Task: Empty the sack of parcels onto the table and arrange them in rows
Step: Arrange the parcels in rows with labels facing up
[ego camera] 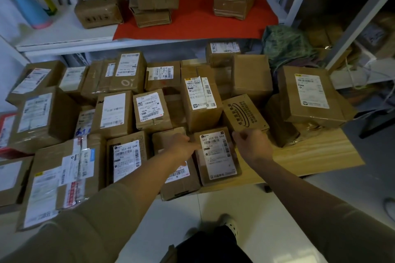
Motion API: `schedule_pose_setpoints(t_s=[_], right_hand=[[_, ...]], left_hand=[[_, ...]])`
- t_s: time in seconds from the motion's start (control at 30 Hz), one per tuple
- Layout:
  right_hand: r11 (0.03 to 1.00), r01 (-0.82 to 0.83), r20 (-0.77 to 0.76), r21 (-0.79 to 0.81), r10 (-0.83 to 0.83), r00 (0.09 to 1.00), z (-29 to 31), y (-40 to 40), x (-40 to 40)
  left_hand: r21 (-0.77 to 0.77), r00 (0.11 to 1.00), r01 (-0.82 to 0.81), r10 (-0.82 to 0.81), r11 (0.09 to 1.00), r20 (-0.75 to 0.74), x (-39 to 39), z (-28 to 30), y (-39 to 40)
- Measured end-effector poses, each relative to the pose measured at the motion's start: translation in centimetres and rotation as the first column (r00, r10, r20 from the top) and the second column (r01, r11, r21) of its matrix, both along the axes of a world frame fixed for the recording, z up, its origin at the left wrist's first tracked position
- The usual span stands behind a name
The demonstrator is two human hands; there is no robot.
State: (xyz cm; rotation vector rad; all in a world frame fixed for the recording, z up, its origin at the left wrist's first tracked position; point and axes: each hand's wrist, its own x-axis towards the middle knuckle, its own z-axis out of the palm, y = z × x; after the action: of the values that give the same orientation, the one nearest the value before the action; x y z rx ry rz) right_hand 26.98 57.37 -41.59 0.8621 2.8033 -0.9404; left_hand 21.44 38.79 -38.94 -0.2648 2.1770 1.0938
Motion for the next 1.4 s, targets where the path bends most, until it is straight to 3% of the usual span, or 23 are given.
schedule_pose_setpoints(t_s=[0.1, 0.23, 0.33, 0.5, 0.57, 0.67, 1.1, 1.17, 1.27, 1.4], right_hand=[[0.992, -0.021, -0.061, 0.122, 0.029, 0.998, -0.5, 1.0, -0.8], [0.969, -0.032, 0.049, 0.244, 0.021, 0.999, -0.7, 2.0, -2.3], [0.965, -0.055, 0.161, 0.257, 0.013, 0.987, -1.5, 2.6, -3.2], [0.967, -0.096, 0.306, 0.234, 0.020, 0.952, -2.1, 3.0, -4.3], [0.971, -0.094, 0.280, 0.220, 0.029, 0.960, -2.3, 3.3, -4.3], [0.970, -0.091, 0.194, 0.227, 0.047, 0.980, -2.1, 3.9, -3.7], [0.996, -0.005, 0.066, 0.093, -0.001, 0.998, 2.6, 6.1, -0.5], [0.999, 0.045, 0.023, -0.016, -0.045, 0.999, 3.2, 6.3, -0.1], [0.950, 0.138, -0.072, -0.282, -0.165, 0.984, 3.4, 6.7, 0.7], [0.678, 0.194, -0.138, -0.709, -0.404, 0.904, 4.0, 6.6, 1.9]], left_hand=[[-0.104, 0.982, 0.116, -0.130, 0.988, -0.138, -0.4, -0.8, 0.7], [-0.192, 0.923, 0.213, -0.261, 0.958, -0.282, 0.0, -1.6, 1.7], [-0.278, 0.821, 0.350, -0.436, 0.895, -0.368, 0.5, -1.9, 2.5], [-0.442, 0.575, 0.615, -0.755, 0.652, -0.313, 1.2, -2.5, 4.1], [-0.488, 0.529, 0.660, -0.814, 0.572, -0.240, 1.3, -3.1, 4.4], [-0.501, 0.511, 0.678, -0.835, 0.538, -0.205, 1.3, -4.0, 4.2], [-0.486, 0.537, 0.642, -0.800, 0.594, -0.268, 0.7, -4.2, 3.4], [-0.428, 0.604, 0.612, -0.742, 0.665, -0.290, 0.6, -4.0, 3.4], [-0.197, 0.791, 0.427, -0.470, 0.882, -0.390, 0.6, -3.5, 3.4], [0.104, 0.900, 0.143, -0.086, 0.984, -0.426, 0.2, -0.8, 3.6]])
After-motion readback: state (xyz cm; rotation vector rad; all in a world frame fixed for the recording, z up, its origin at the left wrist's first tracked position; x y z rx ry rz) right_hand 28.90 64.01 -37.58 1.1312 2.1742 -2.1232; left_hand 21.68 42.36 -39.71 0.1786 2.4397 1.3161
